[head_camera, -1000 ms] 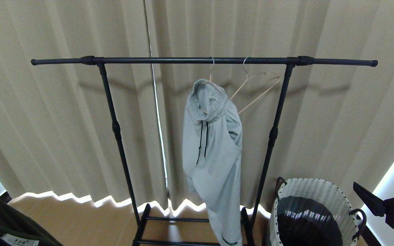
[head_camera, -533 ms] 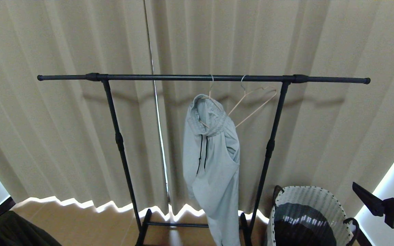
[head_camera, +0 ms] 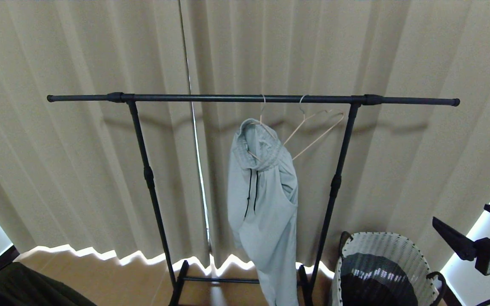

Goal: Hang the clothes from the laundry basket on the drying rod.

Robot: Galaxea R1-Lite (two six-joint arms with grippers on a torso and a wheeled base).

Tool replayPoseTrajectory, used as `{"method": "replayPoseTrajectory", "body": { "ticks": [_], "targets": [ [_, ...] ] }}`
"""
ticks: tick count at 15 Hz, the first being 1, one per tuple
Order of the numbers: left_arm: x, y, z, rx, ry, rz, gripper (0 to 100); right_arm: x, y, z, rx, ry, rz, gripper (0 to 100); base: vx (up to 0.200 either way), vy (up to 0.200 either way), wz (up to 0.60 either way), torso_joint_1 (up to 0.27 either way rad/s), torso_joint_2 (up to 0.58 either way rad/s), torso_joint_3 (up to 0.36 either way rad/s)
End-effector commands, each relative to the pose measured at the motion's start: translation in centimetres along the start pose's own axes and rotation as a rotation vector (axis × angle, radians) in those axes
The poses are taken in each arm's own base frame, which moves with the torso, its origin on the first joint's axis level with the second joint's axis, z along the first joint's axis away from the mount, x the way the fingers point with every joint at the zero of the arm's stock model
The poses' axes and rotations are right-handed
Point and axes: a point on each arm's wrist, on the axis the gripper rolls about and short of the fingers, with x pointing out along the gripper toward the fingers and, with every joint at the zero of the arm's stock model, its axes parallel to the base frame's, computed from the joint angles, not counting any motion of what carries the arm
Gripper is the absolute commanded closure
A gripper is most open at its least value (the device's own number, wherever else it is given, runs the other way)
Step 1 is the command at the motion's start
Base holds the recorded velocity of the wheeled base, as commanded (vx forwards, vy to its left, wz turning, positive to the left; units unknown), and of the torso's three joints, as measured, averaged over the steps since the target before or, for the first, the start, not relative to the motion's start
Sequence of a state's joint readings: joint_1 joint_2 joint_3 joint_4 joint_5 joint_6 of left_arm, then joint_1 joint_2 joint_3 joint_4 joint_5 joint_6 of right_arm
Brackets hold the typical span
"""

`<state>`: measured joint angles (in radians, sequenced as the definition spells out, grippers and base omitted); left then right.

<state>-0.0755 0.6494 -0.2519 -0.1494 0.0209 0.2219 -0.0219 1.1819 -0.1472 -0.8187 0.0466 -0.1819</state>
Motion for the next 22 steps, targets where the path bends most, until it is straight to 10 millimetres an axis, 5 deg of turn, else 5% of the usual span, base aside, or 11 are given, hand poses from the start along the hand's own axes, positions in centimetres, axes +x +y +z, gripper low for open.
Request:
{"method": "replayPoseTrajectory", "body": {
  "ticks": [1,17,22],
  "targets": [
    [0.1,0.0,0.0,0.001,0.003,-0.001,100,0.1,0.0,0.4,0.011,-0.034,0.009,0,0.000,0.000,0.00,0.000,0.00,0.000],
    [0.0,-0.2,-0.3,0.007,0.003,-0.018,100,2.3,-0.1,1.6,0.022,-0.043,0.026,0,0.188,0.000,0.00,0.004,0.00,0.002],
    [-0.3,-0.2,-0.5,0.010,-0.012,-0.018,100,3.7,1.7,0.9,0.007,0.017,0.130,0,0.000,0.000,0.00,0.000,0.00,0.000]
  ]
}}
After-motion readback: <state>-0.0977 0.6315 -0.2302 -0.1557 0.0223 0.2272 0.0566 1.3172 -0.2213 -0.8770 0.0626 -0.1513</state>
